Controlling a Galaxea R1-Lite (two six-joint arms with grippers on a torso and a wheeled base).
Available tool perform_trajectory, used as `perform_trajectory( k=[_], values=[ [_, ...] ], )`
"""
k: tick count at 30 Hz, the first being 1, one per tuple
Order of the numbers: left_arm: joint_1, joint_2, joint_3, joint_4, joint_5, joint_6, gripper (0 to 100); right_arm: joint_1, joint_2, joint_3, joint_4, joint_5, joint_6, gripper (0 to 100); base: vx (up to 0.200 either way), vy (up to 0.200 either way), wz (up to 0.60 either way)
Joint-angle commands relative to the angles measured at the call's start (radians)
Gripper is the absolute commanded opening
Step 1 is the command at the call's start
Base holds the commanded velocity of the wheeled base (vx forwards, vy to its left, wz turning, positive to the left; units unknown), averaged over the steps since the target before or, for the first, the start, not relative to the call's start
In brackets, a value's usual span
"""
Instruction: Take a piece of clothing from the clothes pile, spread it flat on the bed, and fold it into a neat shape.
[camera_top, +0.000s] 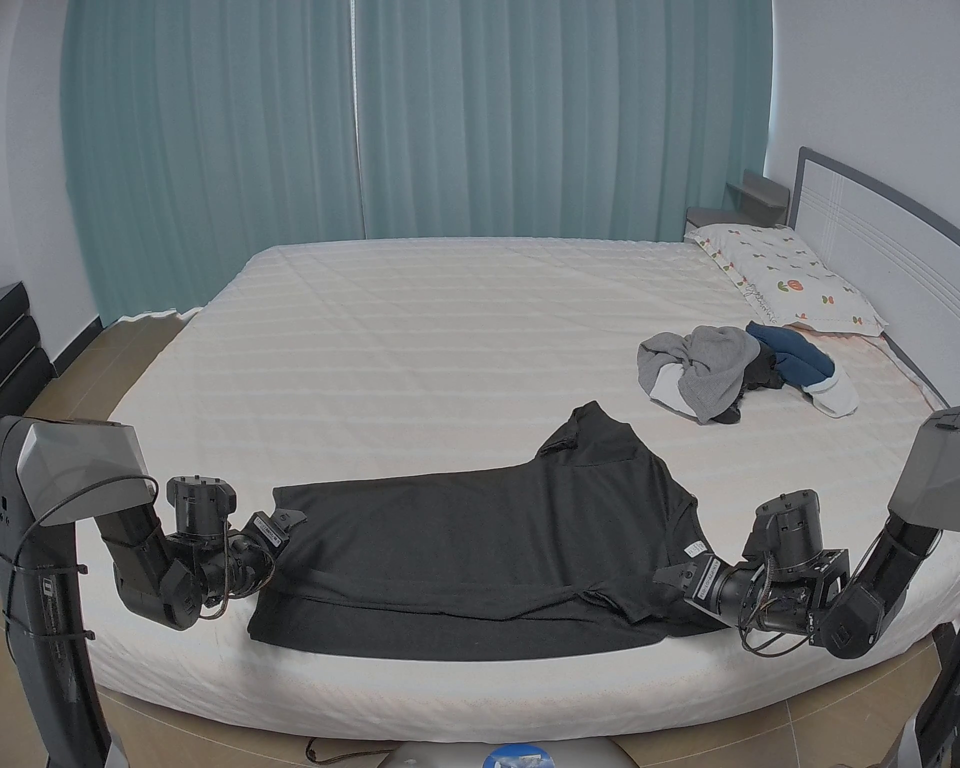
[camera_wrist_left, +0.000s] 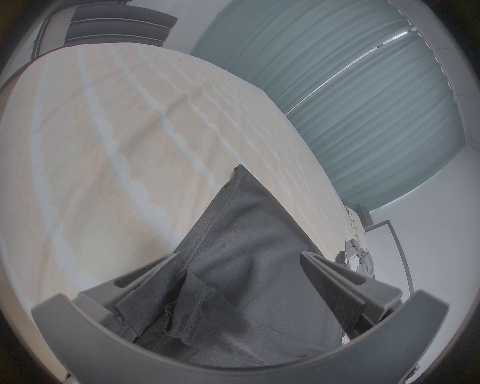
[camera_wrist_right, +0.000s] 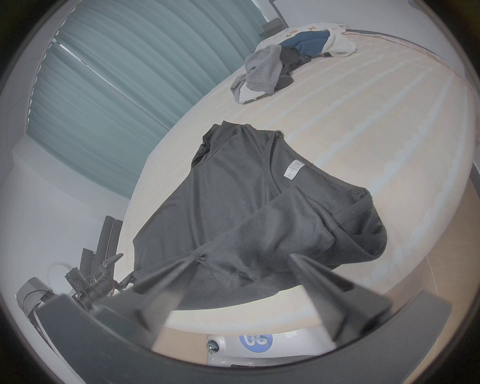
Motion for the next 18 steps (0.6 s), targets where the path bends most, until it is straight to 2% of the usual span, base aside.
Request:
perform_trajectory(
  k=[1,8,16,17,18],
  values=[
    [0.0,0.007,-0.001,0.001,0.001,0.01,100,-0.011,-0.017,0.003,0.005,0.003,-0.003,100,0.0,0.0,0.0],
    [0.0,0.001,0.012,0.002,0.001,0.018,100,-0.019,-0.011,-0.006,0.03,0.009,-0.029,100,0.0,0.0,0.0],
    [-0.009,0.005,0.012,0.012,0.012,0.041,100,-0.113,-0.011,-0.038,0.031,0.023,-0.036,100,0.0,0.0,0.0],
    [-0.011,0.005,0.007,0.019,0.018,0.041,0,-0.137,-0.012,-0.047,0.03,0.045,-0.036,100,0.0,0.0,0.0],
    [-0.011,0.005,0.004,0.024,0.021,0.041,0,-0.15,-0.012,-0.052,0.03,0.055,-0.036,100,0.0,0.0,0.0]
  ],
)
